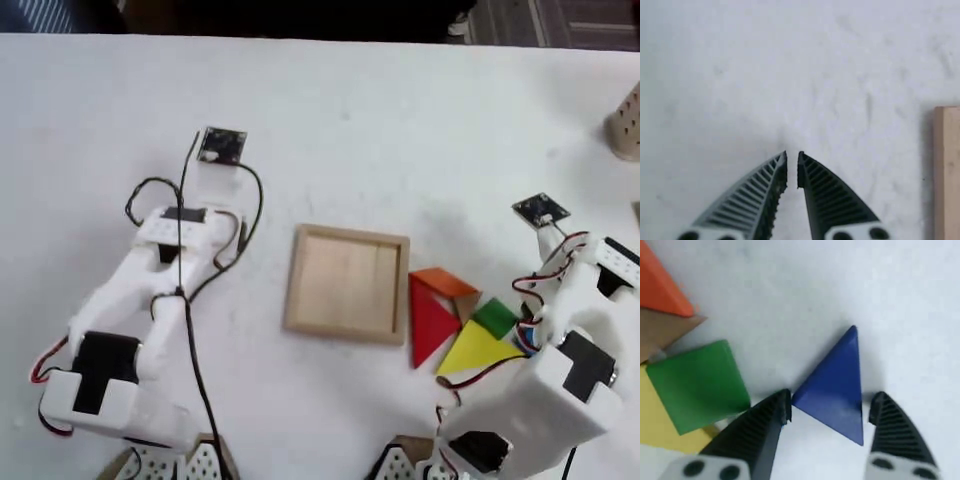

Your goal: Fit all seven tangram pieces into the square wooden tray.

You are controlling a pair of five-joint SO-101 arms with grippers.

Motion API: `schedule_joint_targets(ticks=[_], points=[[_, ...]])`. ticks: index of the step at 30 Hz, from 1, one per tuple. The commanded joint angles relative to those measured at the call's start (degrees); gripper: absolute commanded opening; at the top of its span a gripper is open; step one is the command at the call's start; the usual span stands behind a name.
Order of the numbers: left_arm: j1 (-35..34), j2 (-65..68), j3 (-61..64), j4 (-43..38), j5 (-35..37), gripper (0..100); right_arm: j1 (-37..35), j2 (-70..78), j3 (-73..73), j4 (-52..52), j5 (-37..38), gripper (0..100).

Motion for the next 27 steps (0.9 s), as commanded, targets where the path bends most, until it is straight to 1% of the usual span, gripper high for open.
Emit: schedule_joint_targets(ticks=[1, 9, 12, 16, 23, 27], points=[[1.3, -0.4, -3.0, -0.1, -0.4, 7, -0.8, 1.2, -1.9, -0.4, 0.3, 11.9], [1.3, -0.4, -3.0, -0.1, -0.4, 7, -2.0, 1.2, -2.4, 0.0, 0.3, 20.1], [1.3, -0.4, -3.0, -0.1, -0.4, 7, -2.8, 1.2, -2.6, 0.7, -0.5, 18.7], [1.3, -0.4, -3.0, -0.1, -0.4, 7, -3.5, 1.2, -2.6, 0.4, -3.2, 13.2], [1.3, -0.4, -3.0, -0.1, -0.4, 7, -3.6, 1.1, -3.3, 0.7, -3.5, 13.1], [1.3, -0.4, -3.0, -0.1, -0.4, 7, -3.2, 1.1, -6.3, 1.2, -8.8, 13.1]])
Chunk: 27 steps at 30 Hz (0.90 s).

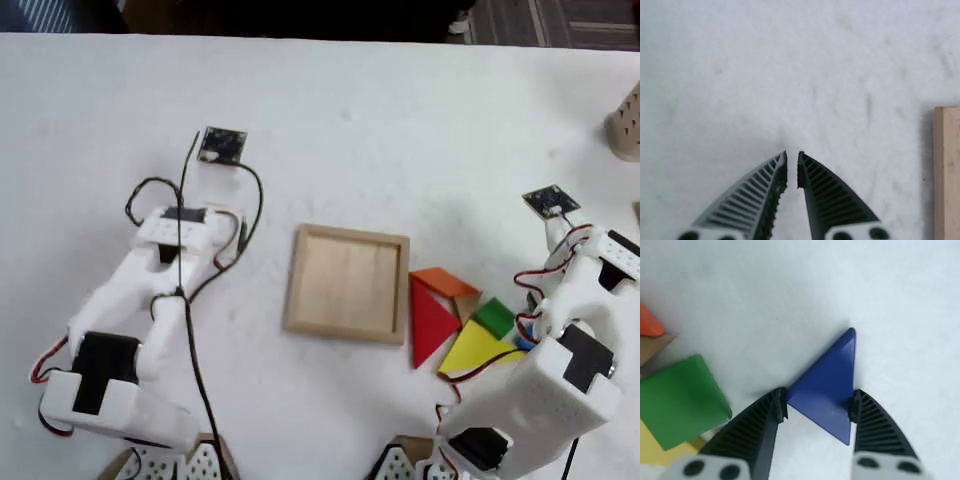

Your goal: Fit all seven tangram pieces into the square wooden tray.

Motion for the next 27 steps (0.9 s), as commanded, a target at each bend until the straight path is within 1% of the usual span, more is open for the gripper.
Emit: schedule_joint_targets(ticks=[1, 7, 15, 21, 27], points=[[1.3, -0.4, -3.0, -0.1, -0.4, 7, -1.7, -0.2, -3.8, 1.8, -3.6, 13.1], [1.3, -0.4, -3.0, -0.1, -0.4, 7, -2.2, -0.2, -7.7, 9.3, -3.7, 13.1], [1.4, -0.4, -3.0, -0.1, -0.4, 7, -2.2, -0.5, -9.3, 12.7, -3.9, 13.0], [1.4, -0.4, -3.1, -0.1, -0.4, 7, -3.2, -6.5, -8.9, 17.5, -4.0, 13.0], [1.4, -0.4, -3.1, -0.1, -0.4, 7, -6.5, -13.7, -5.9, 20.1, -4.1, 13.0]])
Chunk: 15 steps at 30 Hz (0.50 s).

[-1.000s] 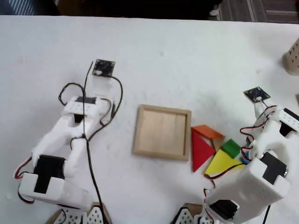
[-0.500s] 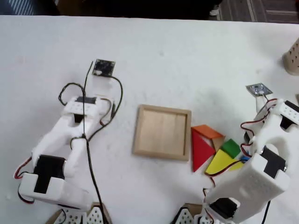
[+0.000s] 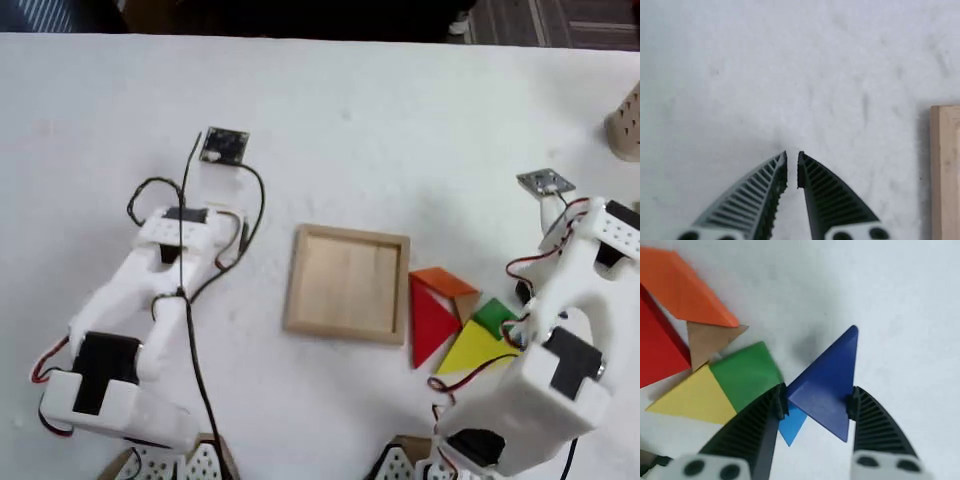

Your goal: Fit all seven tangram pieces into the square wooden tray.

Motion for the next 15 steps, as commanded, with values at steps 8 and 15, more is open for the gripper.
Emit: schedule_joint_targets(ticks=[8, 15], points=[[0.8, -0.4, -3.1, -0.1, -0.4, 7, -11.4, -16.0, 10.2, 0.7, -6.2, 13.2], [0.6, -0.4, -3.1, -0.1, -0.4, 7, -24.2, -19.1, 12.7, 0.6, -15.5, 13.3]])
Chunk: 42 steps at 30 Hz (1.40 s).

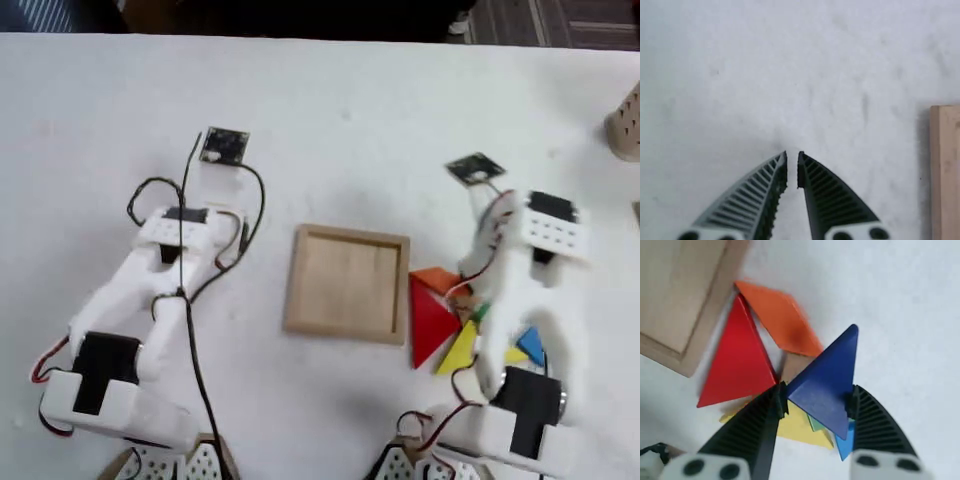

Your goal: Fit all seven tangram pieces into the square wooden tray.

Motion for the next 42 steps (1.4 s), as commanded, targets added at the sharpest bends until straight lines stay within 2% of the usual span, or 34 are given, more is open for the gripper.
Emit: schedule_joint_targets(ticks=[1, 6, 12, 21, 32, 39, 42], points=[[0.6, -0.5, -3.1, -0.1, -0.4, 7, -7.0, -3.1, -0.4, -0.5, -5.5, 13.3], [0.3, -0.5, -3.1, -0.1, -0.4, 7, -16.1, -3.1, 2.2, -6.7, -15.6, 13.3], [0.3, -0.5, -3.1, -0.1, -0.4, 7, -27.3, -3.1, 5.4, -12.7, -23.3, 13.3], [0.7, -0.5, -3.1, -0.1, -0.4, 7, -31.2, -3.0, 6.9, -19.3, -35.3, 13.3], [0.7, -0.5, -3.1, -0.2, -0.4, 7, -33.4, -3.0, 11.6, -24.0, -36.1, 13.6], [0.7, -0.5, -3.1, -0.2, -0.4, 7, -33.5, -3.4, 11.3, -21.8, -36.0, 30.1], [0.7, -0.5, -3.1, -0.2, -0.4, 7, -33.4, -3.6, 10.5, -20.4, -36.0, 28.1]])
